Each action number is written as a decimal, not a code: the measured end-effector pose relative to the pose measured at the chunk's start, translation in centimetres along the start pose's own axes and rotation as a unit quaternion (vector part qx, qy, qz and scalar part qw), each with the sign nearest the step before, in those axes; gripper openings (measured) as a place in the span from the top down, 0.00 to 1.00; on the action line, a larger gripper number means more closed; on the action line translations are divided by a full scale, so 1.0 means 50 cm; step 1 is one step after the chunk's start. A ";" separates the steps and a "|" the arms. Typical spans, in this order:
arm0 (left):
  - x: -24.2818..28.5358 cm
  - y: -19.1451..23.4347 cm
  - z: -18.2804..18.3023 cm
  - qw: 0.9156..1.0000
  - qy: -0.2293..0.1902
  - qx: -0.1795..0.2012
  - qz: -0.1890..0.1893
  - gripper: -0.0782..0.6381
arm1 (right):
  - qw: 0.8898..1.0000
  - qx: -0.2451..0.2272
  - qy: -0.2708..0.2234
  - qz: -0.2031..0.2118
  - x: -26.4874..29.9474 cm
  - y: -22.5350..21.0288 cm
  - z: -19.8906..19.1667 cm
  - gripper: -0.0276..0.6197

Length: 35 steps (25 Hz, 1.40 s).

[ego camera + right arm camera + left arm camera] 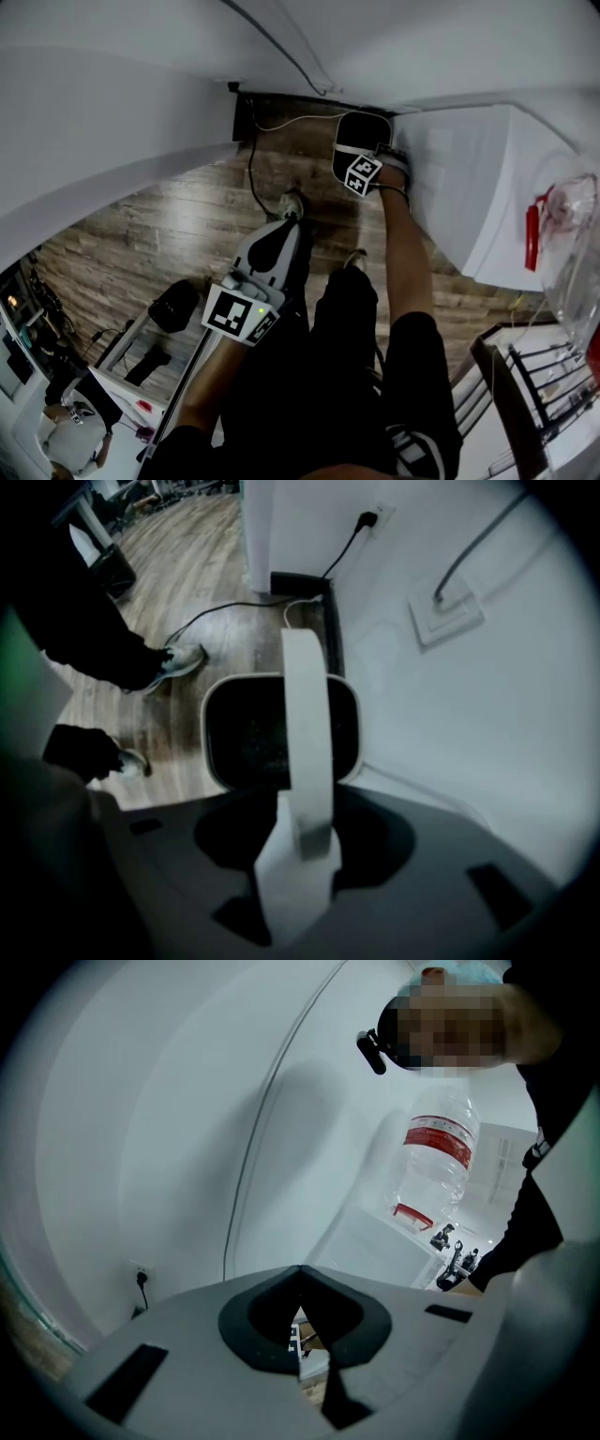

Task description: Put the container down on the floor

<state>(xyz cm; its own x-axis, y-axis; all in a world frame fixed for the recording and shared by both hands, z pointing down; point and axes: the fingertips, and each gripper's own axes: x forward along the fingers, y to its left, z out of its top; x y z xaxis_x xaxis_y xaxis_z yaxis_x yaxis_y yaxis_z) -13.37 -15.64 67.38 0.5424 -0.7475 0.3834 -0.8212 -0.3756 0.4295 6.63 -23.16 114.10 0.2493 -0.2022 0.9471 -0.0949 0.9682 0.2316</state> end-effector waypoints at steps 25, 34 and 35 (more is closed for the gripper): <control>-0.213 -0.265 0.150 0.999 -0.041 0.024 -0.019 0.85 | 0.959 0.221 -0.163 -0.074 -0.614 0.103 -0.103 0.69; -0.237 -0.422 0.163 0.997 -0.050 0.050 -0.024 0.85 | 0.905 0.319 -0.271 -0.079 -0.897 0.094 -0.269 0.85; -0.238 -0.436 0.171 0.997 -0.058 0.055 -0.021 0.85 | 0.896 0.329 -0.287 -0.085 -0.930 0.085 -0.289 0.87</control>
<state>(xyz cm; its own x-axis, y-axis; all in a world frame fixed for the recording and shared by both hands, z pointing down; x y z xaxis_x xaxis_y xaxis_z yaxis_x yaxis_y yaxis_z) -3.41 -3.26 46.44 0.5584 -0.7856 0.2665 -0.8157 -0.4614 0.3489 8.57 -7.52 67.84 -0.2041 -0.5641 0.8001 -0.6971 0.6576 0.2858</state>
